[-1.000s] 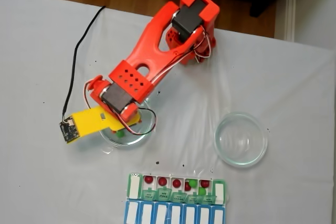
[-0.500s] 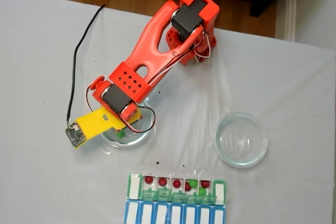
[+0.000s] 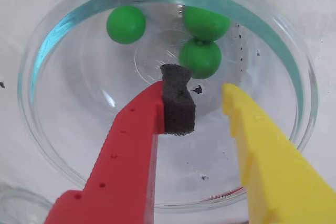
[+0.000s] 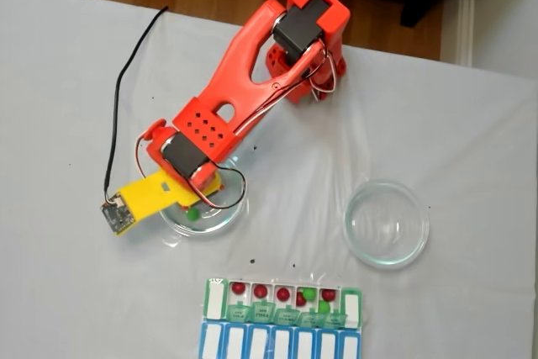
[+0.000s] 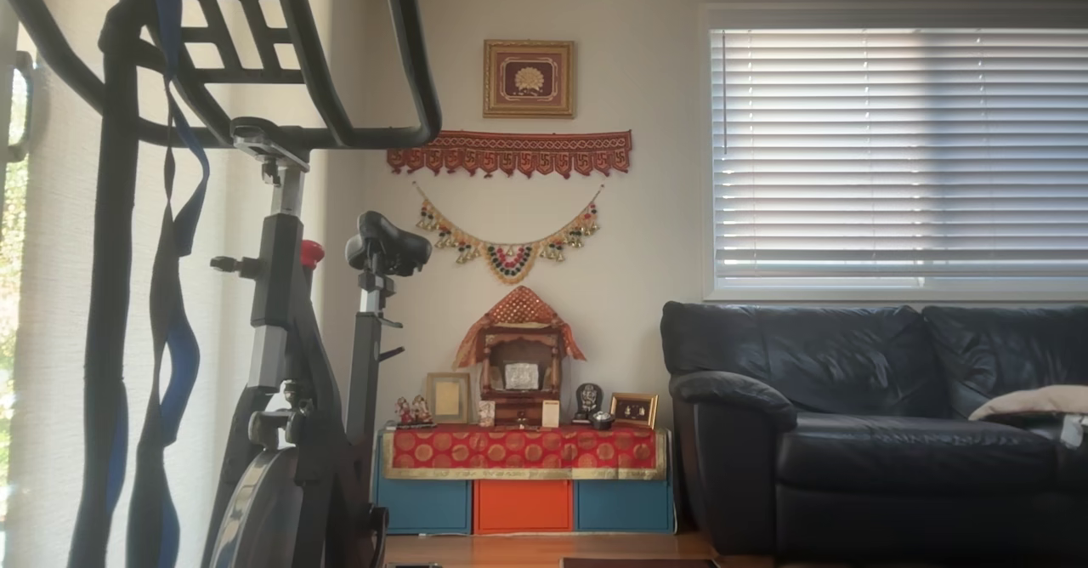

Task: Sort medicines into box.

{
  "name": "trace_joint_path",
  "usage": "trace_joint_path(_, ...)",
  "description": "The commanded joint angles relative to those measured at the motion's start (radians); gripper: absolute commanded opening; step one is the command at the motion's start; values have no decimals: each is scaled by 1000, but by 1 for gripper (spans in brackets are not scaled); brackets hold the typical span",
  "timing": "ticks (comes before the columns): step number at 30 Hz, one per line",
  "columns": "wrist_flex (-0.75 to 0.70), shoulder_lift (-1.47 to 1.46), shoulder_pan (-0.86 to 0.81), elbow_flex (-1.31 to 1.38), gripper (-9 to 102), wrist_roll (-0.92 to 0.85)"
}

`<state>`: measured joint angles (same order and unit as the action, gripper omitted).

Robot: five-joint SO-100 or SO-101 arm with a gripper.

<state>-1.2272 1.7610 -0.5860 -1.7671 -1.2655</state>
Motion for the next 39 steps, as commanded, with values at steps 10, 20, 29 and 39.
trace_joint_path(10, 49, 110, -15, -12, 22, -38)
trace_joint_path(20, 92, 67, -29, -14, 23, -57)
trace_joint_path(29, 89, 57, -31, -37, 22, -60)
trace_joint_path(39, 153, 51, -21, -91, 20, -54)
